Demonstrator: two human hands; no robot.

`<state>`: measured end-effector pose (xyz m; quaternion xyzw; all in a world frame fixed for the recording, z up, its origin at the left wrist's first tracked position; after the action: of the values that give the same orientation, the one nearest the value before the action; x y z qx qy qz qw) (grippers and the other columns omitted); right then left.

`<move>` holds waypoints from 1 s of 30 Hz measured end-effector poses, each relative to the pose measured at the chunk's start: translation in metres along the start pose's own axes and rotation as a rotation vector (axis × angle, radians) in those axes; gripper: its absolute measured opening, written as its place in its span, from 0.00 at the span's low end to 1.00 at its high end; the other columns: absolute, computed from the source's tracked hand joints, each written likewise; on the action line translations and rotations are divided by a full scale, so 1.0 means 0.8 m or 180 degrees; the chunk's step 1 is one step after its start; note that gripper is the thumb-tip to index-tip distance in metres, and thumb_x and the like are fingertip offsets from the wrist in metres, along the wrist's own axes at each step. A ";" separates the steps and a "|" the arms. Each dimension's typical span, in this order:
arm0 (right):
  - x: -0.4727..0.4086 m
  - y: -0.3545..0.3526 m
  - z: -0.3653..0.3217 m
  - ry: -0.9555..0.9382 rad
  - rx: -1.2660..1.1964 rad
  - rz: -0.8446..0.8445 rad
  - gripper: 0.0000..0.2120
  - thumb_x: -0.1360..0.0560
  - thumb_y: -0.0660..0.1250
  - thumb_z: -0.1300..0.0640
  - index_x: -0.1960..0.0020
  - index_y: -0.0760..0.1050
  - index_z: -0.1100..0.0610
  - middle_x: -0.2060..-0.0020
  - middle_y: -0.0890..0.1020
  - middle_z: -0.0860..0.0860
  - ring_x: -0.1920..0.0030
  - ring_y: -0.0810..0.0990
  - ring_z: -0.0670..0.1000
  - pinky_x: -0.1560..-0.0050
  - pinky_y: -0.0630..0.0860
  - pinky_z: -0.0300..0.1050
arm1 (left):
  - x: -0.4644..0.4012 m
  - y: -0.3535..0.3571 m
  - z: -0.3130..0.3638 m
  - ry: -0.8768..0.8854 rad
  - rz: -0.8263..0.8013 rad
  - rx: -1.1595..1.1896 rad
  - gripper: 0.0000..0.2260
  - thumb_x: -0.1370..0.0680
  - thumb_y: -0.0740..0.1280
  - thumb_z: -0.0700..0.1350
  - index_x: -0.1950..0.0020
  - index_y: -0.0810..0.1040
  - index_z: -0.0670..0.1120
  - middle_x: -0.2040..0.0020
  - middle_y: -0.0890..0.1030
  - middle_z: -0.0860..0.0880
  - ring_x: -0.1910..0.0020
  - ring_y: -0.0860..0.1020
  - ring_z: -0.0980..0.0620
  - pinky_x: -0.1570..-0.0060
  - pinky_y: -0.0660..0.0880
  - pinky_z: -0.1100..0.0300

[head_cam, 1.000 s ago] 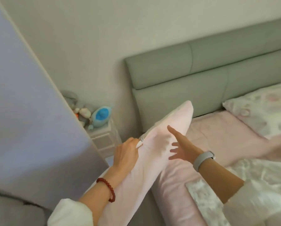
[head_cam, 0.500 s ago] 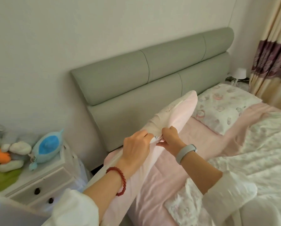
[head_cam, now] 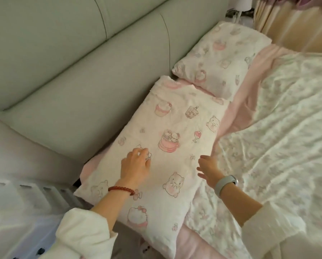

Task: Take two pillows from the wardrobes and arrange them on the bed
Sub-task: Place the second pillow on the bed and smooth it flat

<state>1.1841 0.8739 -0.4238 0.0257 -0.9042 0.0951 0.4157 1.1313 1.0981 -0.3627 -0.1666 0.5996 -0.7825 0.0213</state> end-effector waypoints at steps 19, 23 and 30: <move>-0.150 0.063 0.034 0.0306 0.0206 0.1354 0.43 0.35 0.69 0.42 0.29 0.48 0.47 0.30 0.57 0.57 0.34 0.64 0.62 0.36 0.67 0.60 | -0.267 0.118 -0.162 -0.0800 -0.1109 0.2871 0.34 0.28 0.66 0.60 0.27 0.53 0.58 0.31 0.68 0.53 0.38 0.70 0.53 0.36 0.66 0.54; -0.135 0.062 0.018 -0.0179 -0.0273 0.1795 0.28 0.31 0.68 0.50 0.35 0.61 0.52 0.44 0.77 0.53 0.47 0.76 0.57 0.48 0.71 0.48 | -0.265 0.088 -0.134 -0.0317 -0.0478 0.2715 0.26 0.28 0.64 0.59 0.31 0.62 0.59 0.37 0.75 0.55 0.41 0.74 0.53 0.40 0.70 0.50; -0.119 0.062 -0.059 -0.0877 -0.0334 0.2296 0.21 0.31 0.61 0.53 0.38 0.66 0.48 0.42 0.76 0.49 0.43 0.75 0.55 0.41 0.73 0.57 | -0.334 0.012 -0.119 0.0024 0.0216 0.2249 0.28 0.30 0.60 0.62 0.31 0.64 0.57 0.36 0.74 0.53 0.39 0.72 0.52 0.39 0.69 0.51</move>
<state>1.2752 0.9285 -0.4734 -0.3026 -0.9062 0.1845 0.2309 1.3546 1.2463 -0.4559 -0.1260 0.2972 -0.9410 0.1013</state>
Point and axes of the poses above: each hand's wrist, its own x-axis away from the middle knuckle, its own y-axis out of the palm, z = x × y, the point moved 6 cm from there along -x, towards the middle knuckle
